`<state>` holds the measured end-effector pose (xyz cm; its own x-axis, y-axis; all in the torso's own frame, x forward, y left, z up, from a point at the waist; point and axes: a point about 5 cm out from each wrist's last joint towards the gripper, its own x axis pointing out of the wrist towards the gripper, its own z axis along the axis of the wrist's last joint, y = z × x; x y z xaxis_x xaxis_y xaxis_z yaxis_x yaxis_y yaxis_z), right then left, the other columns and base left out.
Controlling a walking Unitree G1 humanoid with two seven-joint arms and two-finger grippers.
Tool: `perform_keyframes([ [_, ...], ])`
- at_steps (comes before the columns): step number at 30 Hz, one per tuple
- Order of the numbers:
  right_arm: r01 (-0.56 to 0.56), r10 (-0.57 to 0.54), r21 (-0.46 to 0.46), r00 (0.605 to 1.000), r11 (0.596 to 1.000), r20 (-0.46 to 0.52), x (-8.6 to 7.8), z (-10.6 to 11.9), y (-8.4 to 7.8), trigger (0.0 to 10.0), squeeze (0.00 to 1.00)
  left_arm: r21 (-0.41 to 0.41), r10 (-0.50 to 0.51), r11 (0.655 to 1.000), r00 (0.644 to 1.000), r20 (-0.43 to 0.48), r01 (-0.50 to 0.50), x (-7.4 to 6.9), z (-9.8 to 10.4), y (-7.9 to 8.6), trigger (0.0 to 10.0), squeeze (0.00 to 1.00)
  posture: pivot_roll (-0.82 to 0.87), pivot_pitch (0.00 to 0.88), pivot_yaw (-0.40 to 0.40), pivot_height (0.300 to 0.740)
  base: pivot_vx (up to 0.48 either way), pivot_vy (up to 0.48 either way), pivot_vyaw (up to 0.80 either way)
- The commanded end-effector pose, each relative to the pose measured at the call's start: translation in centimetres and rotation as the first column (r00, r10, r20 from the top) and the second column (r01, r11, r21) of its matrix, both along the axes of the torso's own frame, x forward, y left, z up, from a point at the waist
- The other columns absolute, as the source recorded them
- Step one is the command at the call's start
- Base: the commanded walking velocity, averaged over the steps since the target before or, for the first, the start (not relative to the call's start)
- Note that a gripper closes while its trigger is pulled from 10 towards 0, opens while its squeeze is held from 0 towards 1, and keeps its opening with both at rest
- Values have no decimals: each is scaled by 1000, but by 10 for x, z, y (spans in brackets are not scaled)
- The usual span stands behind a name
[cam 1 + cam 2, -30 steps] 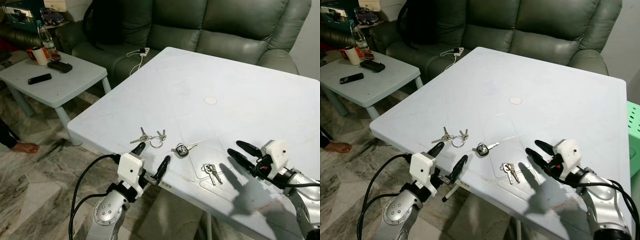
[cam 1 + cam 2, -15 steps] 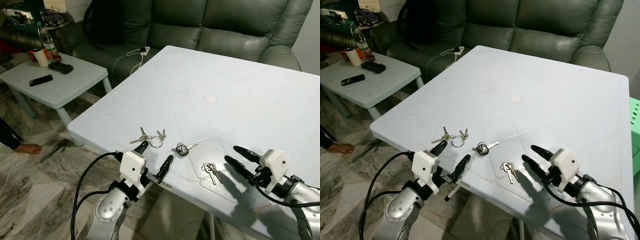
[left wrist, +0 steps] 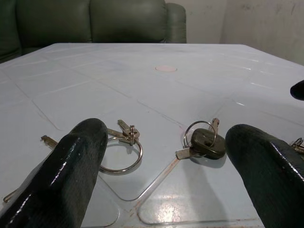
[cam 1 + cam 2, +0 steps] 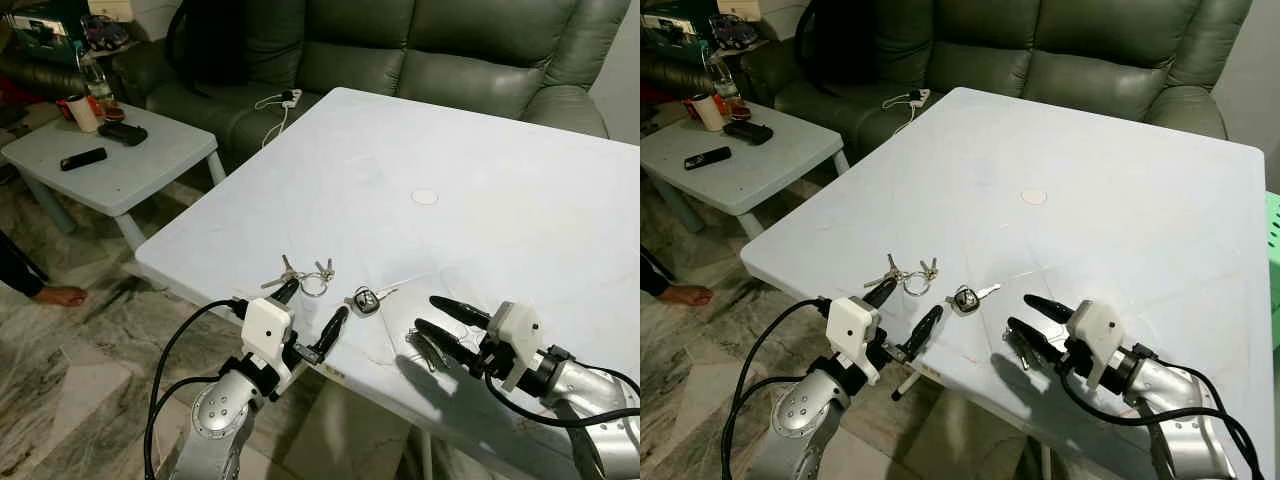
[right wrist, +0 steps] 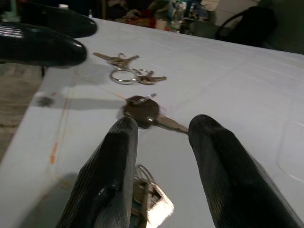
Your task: Hang keys on a hook
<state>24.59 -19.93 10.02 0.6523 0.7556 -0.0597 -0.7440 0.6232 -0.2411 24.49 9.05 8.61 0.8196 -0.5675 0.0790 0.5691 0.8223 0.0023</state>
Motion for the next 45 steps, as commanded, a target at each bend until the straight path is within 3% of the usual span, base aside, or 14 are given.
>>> perform_keyframes([
  [1, -12, 12, -31, 1000, 999, 9, 0, 3, 4, 10000, 0, 3, -4, 1000, 1000, -4, 4, 1, -1, 0, 10000, 0, -76, 51, -2, 721, 0, 0, 0],
  [11, -59, 64, -104, 997, 993, 49, 8, 11, 16, 10000, 0, -2, 4, 1000, 1000, -2, -4, 1, 0, 0, 10000, 0, -73, 50, -9, 721, 0, 0, 0],
  [26, -117, 121, -183, 993, 976, 13, 16, 10, 27, 10000, 0, -21, 25, 999, 1000, -8, -25, -1, -1, 0, 10000, 0, -65, 52, -24, 721, 0, 0, 0],
  [39, -148, 124, -155, 981, 977, -152, 21, 4, 26, 10000, 0, -27, 34, 999, 999, -9, -35, -4, -1, -2, 10000, 0, -50, 56, -41, 721, 0, 0, 0],
  [45, -129, 98, -150, 975, 980, -198, 23, -2, 17, 10000, 0, -31, 39, 999, 999, -15, -40, -8, -2, -2, 10000, 0, -46, 57, -46, 721, 0, 0, 0],
])
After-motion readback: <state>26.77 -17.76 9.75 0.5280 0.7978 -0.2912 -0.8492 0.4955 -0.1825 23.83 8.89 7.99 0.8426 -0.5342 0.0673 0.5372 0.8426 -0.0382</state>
